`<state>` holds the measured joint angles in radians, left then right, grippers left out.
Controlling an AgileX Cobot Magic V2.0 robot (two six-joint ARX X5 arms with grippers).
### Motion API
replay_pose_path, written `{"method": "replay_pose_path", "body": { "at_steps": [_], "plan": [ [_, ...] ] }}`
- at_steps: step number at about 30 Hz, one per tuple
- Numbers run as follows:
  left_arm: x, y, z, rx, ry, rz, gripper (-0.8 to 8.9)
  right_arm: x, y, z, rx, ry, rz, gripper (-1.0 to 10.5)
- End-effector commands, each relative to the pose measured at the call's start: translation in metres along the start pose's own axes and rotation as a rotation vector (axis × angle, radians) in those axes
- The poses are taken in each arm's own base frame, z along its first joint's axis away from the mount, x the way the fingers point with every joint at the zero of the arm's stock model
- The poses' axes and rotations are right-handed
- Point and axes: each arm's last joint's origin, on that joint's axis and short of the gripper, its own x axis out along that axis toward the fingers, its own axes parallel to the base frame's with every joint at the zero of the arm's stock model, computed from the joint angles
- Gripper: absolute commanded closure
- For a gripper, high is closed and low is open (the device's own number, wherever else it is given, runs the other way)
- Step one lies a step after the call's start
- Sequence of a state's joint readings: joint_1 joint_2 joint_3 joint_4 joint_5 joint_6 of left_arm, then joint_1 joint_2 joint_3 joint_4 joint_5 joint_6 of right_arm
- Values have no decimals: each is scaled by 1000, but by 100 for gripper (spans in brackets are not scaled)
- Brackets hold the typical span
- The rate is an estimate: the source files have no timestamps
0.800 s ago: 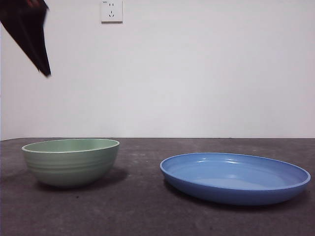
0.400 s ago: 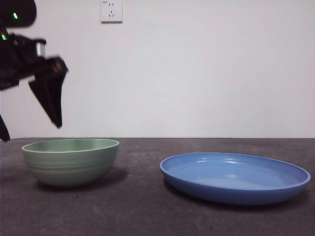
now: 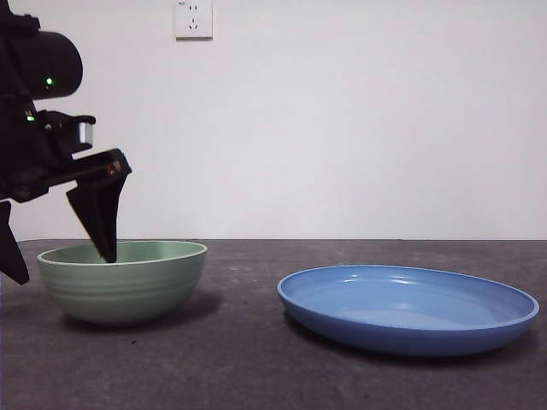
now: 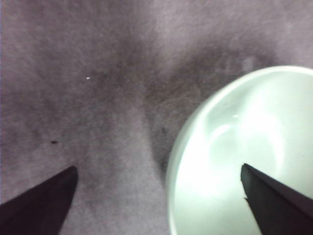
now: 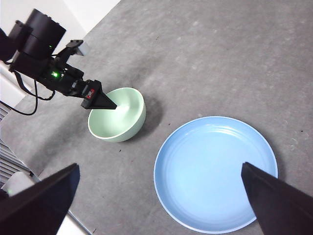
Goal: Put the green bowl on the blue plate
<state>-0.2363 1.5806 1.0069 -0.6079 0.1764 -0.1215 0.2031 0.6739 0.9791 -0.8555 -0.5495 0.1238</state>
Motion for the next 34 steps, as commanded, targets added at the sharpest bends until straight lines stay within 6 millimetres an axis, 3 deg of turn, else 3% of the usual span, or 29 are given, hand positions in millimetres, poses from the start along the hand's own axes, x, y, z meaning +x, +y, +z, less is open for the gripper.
{"method": "replay_pose_path", "body": {
  "at_steps": [1, 7, 15, 21, 29, 34],
  "plan": [
    [3, -1, 5, 0, -1, 4, 458, -2, 3, 4, -19, -17, 7, 324],
    [3, -1, 4, 1, 2, 4, 806, -2, 3, 4, -19, -17, 7, 324],
    [1, -2, 6, 4, 1, 3, 808, -2, 3, 4, -18, -17, 7, 324],
    [-14, -16, 15, 23, 28, -5, 805, -2, 3, 4, -19, -17, 7, 324],
    [-47, -73, 37, 90, -27, -75, 804, -2, 3, 4, -18, -17, 7, 324],
    [-52, -119, 48, 168, -67, -142, 804, -2, 3, 4, -18, -17, 8, 324]
  ]
}}
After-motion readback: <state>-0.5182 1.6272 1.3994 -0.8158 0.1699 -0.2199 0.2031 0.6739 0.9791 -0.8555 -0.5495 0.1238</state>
